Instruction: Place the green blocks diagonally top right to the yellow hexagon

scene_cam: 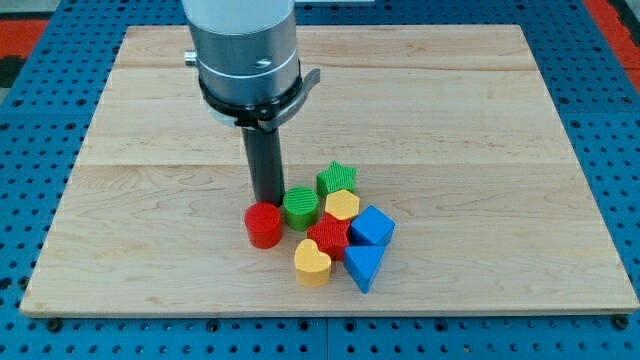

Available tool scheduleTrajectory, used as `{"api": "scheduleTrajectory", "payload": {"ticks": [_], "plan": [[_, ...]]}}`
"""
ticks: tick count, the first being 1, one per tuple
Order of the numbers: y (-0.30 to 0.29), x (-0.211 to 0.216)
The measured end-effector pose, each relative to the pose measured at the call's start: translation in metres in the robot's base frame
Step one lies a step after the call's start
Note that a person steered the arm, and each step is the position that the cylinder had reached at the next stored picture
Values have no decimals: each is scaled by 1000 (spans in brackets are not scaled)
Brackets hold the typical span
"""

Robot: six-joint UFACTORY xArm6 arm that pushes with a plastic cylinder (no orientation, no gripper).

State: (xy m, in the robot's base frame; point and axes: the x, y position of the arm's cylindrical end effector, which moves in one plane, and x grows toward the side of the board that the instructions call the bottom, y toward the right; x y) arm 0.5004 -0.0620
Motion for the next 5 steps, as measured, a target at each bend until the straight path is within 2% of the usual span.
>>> {"api": "scheduleTrajectory", "payload": {"ticks": [3, 4, 5], "plan": [[2, 33], [34, 9], [74, 3]]}}
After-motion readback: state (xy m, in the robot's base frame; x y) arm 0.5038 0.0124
